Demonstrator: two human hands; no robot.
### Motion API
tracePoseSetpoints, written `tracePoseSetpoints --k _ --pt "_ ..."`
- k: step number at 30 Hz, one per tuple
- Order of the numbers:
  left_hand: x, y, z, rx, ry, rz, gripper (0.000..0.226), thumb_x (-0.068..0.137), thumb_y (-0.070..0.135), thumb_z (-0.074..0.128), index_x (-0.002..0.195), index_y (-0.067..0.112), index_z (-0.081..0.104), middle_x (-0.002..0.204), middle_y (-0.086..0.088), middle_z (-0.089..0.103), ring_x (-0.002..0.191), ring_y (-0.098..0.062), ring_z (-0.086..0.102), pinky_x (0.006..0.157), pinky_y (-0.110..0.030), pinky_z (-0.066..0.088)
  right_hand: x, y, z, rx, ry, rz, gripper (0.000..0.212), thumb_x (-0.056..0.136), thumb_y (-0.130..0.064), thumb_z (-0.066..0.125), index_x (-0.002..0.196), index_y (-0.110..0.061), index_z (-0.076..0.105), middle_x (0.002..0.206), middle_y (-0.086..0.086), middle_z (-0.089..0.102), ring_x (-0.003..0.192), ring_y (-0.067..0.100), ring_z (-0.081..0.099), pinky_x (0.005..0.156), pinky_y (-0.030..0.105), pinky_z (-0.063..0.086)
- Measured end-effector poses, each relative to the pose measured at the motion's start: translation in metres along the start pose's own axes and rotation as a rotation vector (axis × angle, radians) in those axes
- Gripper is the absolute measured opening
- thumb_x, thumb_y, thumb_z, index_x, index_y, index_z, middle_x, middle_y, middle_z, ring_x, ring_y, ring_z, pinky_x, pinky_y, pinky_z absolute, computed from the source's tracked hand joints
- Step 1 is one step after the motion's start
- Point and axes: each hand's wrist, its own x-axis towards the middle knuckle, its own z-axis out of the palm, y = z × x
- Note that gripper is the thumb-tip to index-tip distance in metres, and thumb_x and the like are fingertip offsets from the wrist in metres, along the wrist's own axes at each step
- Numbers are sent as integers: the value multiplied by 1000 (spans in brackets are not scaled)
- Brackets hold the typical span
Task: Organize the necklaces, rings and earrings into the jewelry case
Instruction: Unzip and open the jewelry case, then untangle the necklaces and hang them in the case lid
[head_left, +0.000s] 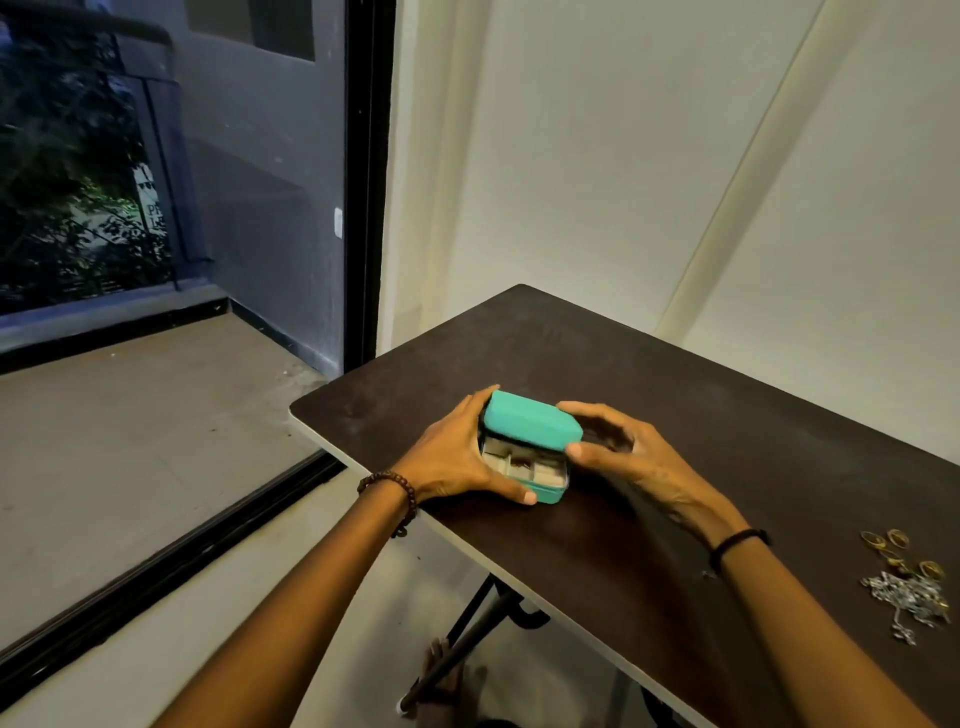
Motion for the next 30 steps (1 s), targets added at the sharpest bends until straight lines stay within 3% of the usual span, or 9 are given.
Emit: tracePoseSetpoints --k 3,6,10,13,17,20,24,30 --pt "0 -2 1 -3 4 22 136 53 45 97 155 43 7 138 18 51 127 -4 49 109 -31 39 12 -5 2 15 128 8 40 86 -54 65 119 -30 69 117 -10 72 112 10 67 87 28 57" --pt "2 0 2 -19 -9 36 142 53 42 97 153 47 -4 144 16 46 125 -4 48 107 -31 39 29 -13 11 -19 254 95 54 86 -70 47 111 -28 70 108 0 74 99 19 72 84 35 61" --pt "4 0 5 -28 -23 68 144 53 40 98 154 45 -5 155 16 32 132 -4 40 111 -32 35 48 -12 19 -164 384 190 67 90 -75 35 99 -22 76 84 3 76 79 20 74 69 30 61" --pt "6 -1 5 25 -24 54 141 54 47 95 157 37 -1 156 13 24 135 -5 33 114 -33 32 50 -9 25 -211 471 214 55 96 -67 40 93 -23 72 79 3 75 70 15 71 60 22 55" --pt "9 -5 6 52 -42 49 143 54 53 93 158 36 -3 155 14 20 138 -8 34 116 -38 36 39 -4 34 -287 693 8 29 98 -48 56 93 -19 63 87 -1 68 75 12 65 63 24 53" --pt "9 -6 6 57 -41 46 144 53 55 93 158 35 -3 155 14 20 138 -10 35 116 -41 37 37 0 35 -478 646 -67 17 96 -37 63 86 -24 66 92 -5 66 81 13 64 69 34 58" --pt "9 -6 7 59 -33 42 143 52 57 93 157 36 -1 154 15 20 137 -10 37 115 -43 39 41 -5 41 -760 607 20 17 96 -40 62 86 -28 68 97 -8 67 85 12 65 71 44 60" --pt "8 -7 8 62 -21 51 143 50 56 93 157 38 1 153 16 21 135 -8 38 114 -40 40 48 -16 48 -785 609 156 9 92 -35 69 89 -27 74 101 -8 73 91 14 68 77 46 60"
